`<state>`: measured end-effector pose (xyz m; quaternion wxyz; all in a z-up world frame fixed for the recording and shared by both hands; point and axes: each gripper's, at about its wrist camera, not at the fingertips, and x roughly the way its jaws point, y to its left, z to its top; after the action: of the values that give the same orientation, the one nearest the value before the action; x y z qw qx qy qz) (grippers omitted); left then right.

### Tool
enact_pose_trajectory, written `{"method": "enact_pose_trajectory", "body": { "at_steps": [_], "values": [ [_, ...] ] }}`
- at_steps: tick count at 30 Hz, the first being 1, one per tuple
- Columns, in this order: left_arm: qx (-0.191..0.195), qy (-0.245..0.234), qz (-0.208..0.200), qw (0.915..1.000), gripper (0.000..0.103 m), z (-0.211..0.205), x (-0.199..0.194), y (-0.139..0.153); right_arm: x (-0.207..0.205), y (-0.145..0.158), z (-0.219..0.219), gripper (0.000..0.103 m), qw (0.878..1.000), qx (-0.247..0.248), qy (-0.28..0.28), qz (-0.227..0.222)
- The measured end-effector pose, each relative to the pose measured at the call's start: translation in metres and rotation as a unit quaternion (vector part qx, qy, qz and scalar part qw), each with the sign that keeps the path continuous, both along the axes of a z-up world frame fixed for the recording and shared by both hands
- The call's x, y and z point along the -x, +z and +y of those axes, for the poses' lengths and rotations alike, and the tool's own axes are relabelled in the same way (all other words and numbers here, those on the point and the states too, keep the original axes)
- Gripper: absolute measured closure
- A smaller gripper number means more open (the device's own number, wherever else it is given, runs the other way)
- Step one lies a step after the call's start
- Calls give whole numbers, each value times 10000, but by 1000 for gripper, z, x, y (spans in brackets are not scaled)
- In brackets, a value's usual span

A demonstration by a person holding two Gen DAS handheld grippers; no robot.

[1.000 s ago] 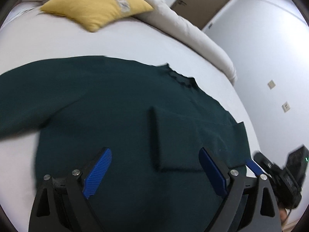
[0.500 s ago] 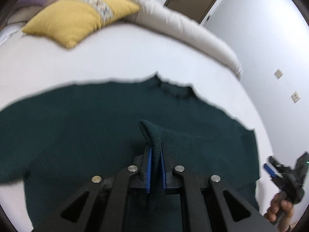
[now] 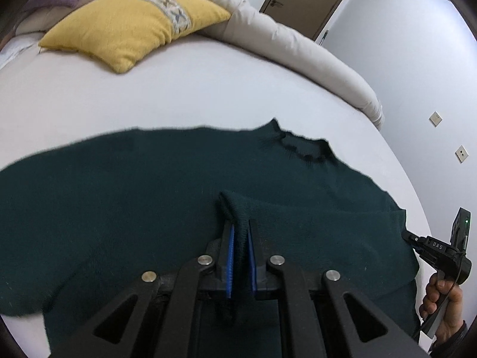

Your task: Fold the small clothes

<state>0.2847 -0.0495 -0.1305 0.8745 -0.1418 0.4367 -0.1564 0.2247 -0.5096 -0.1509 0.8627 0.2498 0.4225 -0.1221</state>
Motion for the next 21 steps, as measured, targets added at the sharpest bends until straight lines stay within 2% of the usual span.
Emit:
{"method": "enact_pose_trajectory", "body": {
  "at_steps": [3,7,9,12,14,15,18,21],
  "values": [
    [-58,35,-190,9998,94,-1,-1,7,-3,11,4,97,9997,194,-31,-140],
    [-278,82,-74,9996,94,-2,-14,-10,0,2,2,98,9997,251,-82,-17],
    [-91,94,-26,9999,93,5,-15,-19,2,-2,-4,99,9995,221,-162,-124],
    [-12,110,-68,9999,94,8,-13,-13,0,-1,-5,101,9993,242,-236,-126],
    [24,120,-244,9996,96,9,-9,-1,20,7,-7,103,9982,449,-346,-174],
    [-123,167,-323,9993,98,8,-8,3,24,12,-7,103,9977,511,-353,-254],
    [-365,127,26,9992,97,2,-12,-15,26,3,-13,103,9984,436,-349,31],
    [-219,173,-12,9996,94,6,-7,-17,33,0,-14,102,9982,401,-442,33]
  ]
}}
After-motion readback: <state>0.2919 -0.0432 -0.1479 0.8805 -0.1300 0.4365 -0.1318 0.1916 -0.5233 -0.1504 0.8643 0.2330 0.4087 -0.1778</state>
